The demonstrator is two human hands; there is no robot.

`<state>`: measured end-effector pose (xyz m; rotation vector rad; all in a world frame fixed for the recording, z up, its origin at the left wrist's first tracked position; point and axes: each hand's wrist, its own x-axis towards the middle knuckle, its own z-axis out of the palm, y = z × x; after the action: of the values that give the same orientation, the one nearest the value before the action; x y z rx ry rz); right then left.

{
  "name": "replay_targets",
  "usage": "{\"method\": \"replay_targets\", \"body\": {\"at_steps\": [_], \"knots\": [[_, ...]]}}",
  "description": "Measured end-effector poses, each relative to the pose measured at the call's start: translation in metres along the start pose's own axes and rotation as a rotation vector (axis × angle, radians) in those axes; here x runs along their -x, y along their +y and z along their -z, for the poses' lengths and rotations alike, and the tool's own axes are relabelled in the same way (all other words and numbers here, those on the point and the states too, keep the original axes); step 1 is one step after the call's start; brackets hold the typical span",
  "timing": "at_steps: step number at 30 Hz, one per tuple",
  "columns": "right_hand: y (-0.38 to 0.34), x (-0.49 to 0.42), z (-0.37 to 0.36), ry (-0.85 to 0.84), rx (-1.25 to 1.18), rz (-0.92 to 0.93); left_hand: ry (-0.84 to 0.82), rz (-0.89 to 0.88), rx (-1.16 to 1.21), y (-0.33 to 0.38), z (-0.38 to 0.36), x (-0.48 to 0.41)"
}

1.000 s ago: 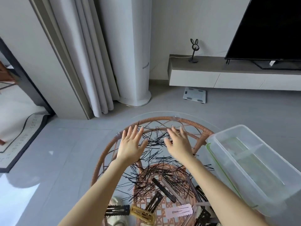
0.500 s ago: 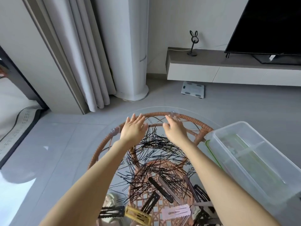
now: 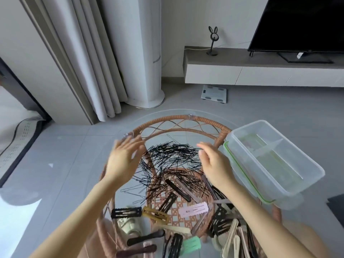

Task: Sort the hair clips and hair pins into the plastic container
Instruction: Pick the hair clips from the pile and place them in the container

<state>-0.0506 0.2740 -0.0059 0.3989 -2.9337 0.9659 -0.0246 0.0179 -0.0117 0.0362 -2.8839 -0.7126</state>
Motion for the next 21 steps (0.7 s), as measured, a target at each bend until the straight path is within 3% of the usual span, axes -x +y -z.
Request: {"method": "replay_targets", "body": {"at_steps": [4,13,18,21], "knots": [[0.021,0.019,-0.003,0.022,0.093,-0.135,-0.068,0.35,-0.215,-0.023,-0.006,0.041],[-0.023,0.011,-0.05,-0.113,0.03,-0.037,-0.056,0.155,-0.068,0.028,-0.048,0.035],[-0.047,0.002,-0.06,-0.17,-0.09,-0.003,-0.073,0.139,0.081,0.058,-0.055,0.021],[-0.055,0.004,-0.049,-0.146,-0.237,-0.059,-0.094,0.194,0.287,0.077,-0.052,0.017]]}}
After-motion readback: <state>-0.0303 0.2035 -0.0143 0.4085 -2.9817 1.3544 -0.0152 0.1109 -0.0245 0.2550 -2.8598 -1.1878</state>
